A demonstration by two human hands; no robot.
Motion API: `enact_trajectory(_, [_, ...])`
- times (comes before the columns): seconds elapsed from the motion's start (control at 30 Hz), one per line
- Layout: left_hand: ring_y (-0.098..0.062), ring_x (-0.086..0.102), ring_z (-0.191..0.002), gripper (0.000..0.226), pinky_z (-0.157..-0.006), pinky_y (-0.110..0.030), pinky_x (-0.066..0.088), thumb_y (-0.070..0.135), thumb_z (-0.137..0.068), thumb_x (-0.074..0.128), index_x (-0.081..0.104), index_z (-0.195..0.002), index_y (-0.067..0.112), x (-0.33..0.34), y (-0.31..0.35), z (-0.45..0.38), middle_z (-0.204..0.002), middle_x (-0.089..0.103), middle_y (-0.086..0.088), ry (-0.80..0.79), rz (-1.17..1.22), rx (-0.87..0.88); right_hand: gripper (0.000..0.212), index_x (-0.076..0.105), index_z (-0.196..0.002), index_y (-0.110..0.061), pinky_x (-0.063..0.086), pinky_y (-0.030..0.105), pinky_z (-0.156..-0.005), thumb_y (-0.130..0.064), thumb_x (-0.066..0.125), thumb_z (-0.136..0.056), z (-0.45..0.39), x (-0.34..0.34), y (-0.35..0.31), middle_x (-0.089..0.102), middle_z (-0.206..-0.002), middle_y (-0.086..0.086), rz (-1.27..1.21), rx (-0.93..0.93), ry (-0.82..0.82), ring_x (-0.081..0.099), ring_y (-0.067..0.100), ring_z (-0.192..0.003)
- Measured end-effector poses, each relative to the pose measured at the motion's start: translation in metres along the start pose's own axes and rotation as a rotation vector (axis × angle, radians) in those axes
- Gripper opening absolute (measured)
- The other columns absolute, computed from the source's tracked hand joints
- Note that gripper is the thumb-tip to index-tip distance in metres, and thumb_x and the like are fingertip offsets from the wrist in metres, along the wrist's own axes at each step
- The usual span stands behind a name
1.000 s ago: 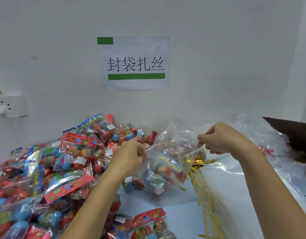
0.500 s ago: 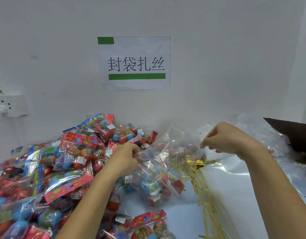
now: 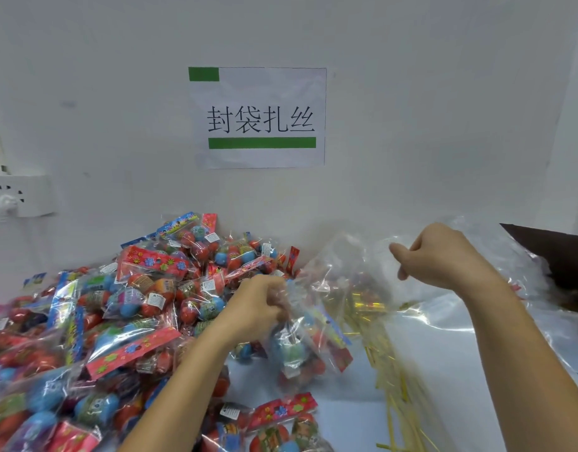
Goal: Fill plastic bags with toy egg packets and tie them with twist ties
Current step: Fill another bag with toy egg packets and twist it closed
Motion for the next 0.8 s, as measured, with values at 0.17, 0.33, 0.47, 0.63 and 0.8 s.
enact_trajectory(0.17, [0.0,0.058,-0.06,0.048,-0.063,-0.026,0.056,-0.011,-0.084,0.065,0.063,-0.06,0.03,0.006,0.0,-0.003,-0.062,0.065,0.014,0.211,0.083,0.059,0.053,0.074,-0.089,0.007,0.052,0.033,-0.074,-0.04,0.051,-0.101,-0.005,-0.003,-0.002,0.072,-0.091,0.026,-0.042,-0.144,0.172,0.065,0.032,-0.085])
enact_trajectory(0.33, [-0.01,0.063,-0.068,0.02,-0.071,-0.033,0.059,-0.005,-0.087,0.067,0.064,-0.074,0.01,0.017,-0.004,-0.005,-0.072,0.068,0.006,0.203,0.051,0.1,0.037,0.079,-0.083,-0.016,0.038,0.01,-0.049,-0.031,0.051,-0.102,0.001,0.007,-0.011,0.071,-0.074,-0.008,-0.112,-0.238,0.002,0.064,0.005,-0.071])
enact_trajectory(0.47, [-0.008,0.044,-0.058,0.019,-0.062,-0.038,0.053,-0.007,-0.087,0.065,0.055,-0.072,-0.001,0.018,-0.007,-0.007,-0.067,0.059,-0.009,0.228,0.026,0.099,0.03,0.078,-0.085,-0.027,0.044,0.013,-0.048,-0.016,0.052,-0.094,0.003,0.005,-0.018,0.064,-0.053,-0.017,-0.168,-0.294,-0.057,0.061,0.0,-0.057])
enact_trajectory(0.63, [-0.008,0.041,-0.059,0.017,-0.059,-0.033,0.048,-0.009,-0.086,0.064,0.054,-0.073,-0.005,0.018,-0.005,-0.007,-0.071,0.059,-0.015,0.238,0.007,0.104,0.036,0.073,-0.097,-0.003,0.06,0.04,-0.082,-0.024,0.045,-0.101,0.0,0.02,-0.012,0.077,-0.085,0.006,-0.225,-0.17,-0.225,0.073,0.025,-0.081])
enact_trajectory(0.8, [-0.002,0.044,-0.059,0.027,-0.068,-0.038,0.055,-0.006,-0.086,0.065,0.048,-0.068,0.004,0.017,-0.003,-0.005,-0.067,0.054,-0.003,0.27,-0.002,0.076,0.094,0.074,-0.099,-0.002,0.042,0.026,-0.062,-0.086,0.04,-0.075,0.001,0.023,-0.009,0.078,-0.086,0.007,-0.263,-0.116,-0.346,0.062,0.018,-0.065])
Point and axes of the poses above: each hand's wrist, its own z-axis away from the middle knuckle, its own x-axis out of the palm, y = z × x, the point moved 3 cm from there along -z, towards the middle knuckle
